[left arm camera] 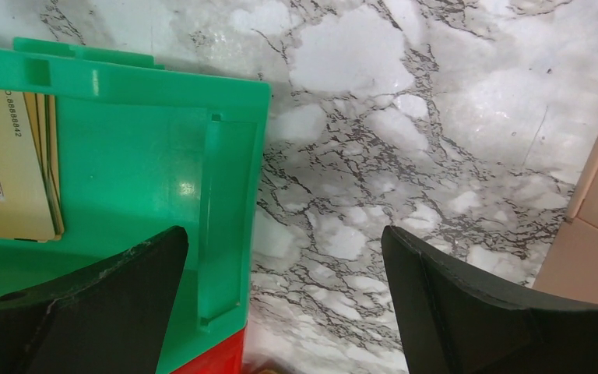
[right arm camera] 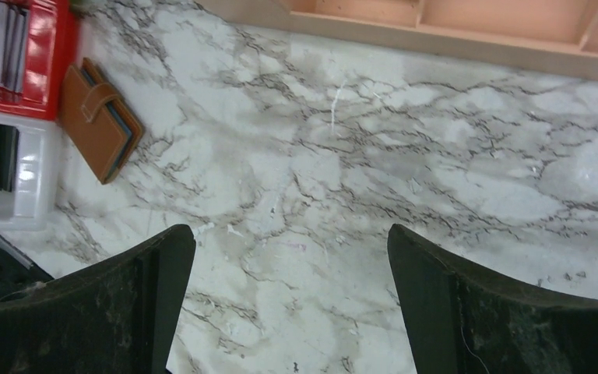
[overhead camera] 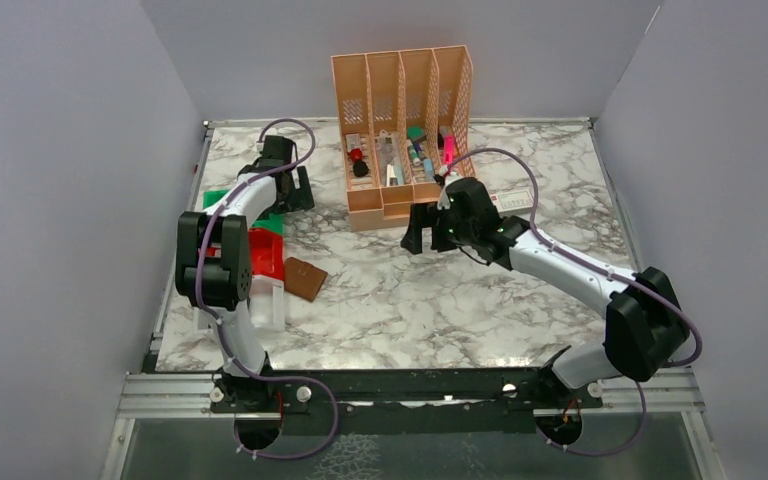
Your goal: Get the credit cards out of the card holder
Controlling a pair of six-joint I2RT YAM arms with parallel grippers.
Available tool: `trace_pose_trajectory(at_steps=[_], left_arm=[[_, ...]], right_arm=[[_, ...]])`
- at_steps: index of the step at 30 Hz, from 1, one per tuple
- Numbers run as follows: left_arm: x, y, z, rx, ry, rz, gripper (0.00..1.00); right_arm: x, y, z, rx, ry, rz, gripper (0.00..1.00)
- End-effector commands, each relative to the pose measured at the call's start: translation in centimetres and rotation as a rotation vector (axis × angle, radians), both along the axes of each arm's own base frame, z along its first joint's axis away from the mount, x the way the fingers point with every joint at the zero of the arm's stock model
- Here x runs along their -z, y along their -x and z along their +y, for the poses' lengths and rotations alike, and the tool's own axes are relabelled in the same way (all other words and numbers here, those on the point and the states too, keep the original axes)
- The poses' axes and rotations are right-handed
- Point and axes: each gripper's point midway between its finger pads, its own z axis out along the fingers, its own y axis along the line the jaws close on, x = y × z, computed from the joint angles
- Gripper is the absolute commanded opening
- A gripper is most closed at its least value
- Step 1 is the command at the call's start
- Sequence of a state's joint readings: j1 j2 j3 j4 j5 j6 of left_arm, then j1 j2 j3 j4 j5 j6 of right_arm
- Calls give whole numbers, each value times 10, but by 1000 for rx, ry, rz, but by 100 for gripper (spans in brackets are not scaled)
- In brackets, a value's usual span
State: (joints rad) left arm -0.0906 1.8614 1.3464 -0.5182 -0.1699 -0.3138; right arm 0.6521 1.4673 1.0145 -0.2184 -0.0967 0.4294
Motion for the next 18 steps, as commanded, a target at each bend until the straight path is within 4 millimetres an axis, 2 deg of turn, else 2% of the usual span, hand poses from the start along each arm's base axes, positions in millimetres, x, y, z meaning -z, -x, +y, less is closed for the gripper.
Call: trace_pose_trajectory(at_steps=[1,7,12,18], left_arm=[[-4,-8,10,-14,-38,-10,98],[-1,-3,-8,48,41,-2,90],[14,20,-29,134,114,47,84],[18,41,-62,230,182,61,82]], right_arm=[[18,6,-23,50,81,15,99],[37,11,-33,62,134,48,100],[42,9,-37,74,160,47,100],[45,7,-36,76,168,55,100]])
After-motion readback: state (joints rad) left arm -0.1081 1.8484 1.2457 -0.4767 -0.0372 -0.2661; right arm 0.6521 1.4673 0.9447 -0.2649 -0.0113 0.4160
